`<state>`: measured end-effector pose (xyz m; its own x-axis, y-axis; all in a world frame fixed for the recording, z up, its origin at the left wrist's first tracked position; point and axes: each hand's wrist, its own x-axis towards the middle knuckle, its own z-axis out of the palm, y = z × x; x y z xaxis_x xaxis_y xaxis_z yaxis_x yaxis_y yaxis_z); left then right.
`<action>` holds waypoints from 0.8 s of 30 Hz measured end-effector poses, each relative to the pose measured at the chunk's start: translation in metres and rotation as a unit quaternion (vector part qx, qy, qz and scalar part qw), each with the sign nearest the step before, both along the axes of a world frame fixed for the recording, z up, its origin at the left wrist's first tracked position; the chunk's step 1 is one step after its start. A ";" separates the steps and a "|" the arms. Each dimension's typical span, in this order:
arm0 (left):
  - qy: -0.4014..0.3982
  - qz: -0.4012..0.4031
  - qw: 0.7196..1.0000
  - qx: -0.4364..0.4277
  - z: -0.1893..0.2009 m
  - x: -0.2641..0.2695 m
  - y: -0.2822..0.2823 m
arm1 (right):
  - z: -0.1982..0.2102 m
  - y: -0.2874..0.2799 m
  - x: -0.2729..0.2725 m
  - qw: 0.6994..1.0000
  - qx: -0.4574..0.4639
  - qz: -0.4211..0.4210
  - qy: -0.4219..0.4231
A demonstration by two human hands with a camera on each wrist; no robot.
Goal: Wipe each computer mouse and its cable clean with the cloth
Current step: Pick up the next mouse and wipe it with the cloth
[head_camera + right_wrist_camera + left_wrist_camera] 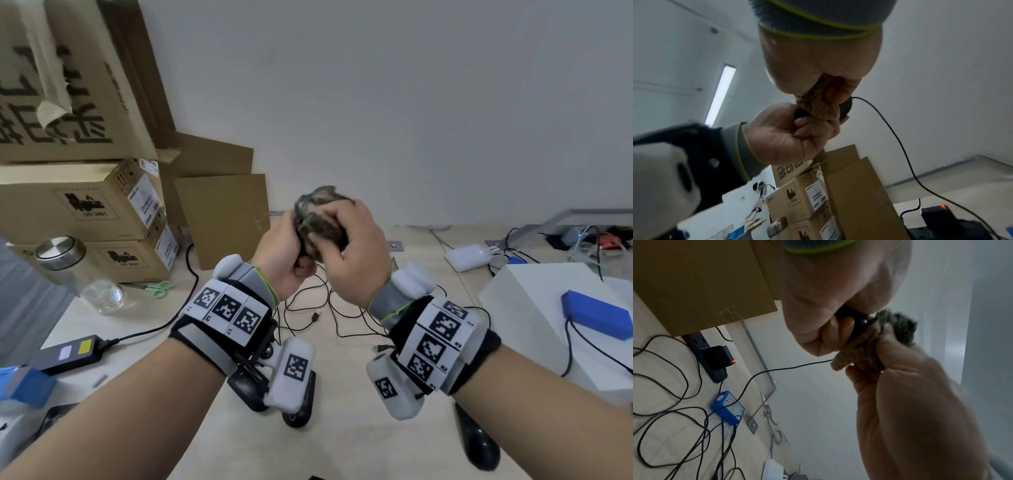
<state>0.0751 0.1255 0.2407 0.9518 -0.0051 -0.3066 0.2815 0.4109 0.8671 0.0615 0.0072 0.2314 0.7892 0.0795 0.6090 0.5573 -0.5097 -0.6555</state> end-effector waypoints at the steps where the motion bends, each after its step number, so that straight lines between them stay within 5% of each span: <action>1: 0.000 -0.005 1.000 -0.004 -0.001 0.000 0.001 | 0.001 -0.002 -0.001 1.000 -0.013 0.015 -0.014; 7: -0.028 -0.114 0.993 0.025 -0.003 -0.001 0.007 | 0.002 -0.014 0.018 0.996 0.086 -0.021 0.005; 18: -0.076 -0.142 0.976 0.150 -0.010 -0.003 0.006 | 0.004 -0.015 0.018 0.982 0.167 0.022 0.082; 24: 0.005 -0.131 0.991 -0.018 -0.006 -0.004 0.009 | 0.004 -0.019 0.028 0.978 0.196 0.009 0.076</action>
<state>0.0710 0.1346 0.2347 0.9136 -0.2629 -0.3103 0.3904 0.3534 0.8501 0.0890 -0.0121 0.2352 0.8735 -0.1216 0.4713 0.4449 -0.1935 -0.8744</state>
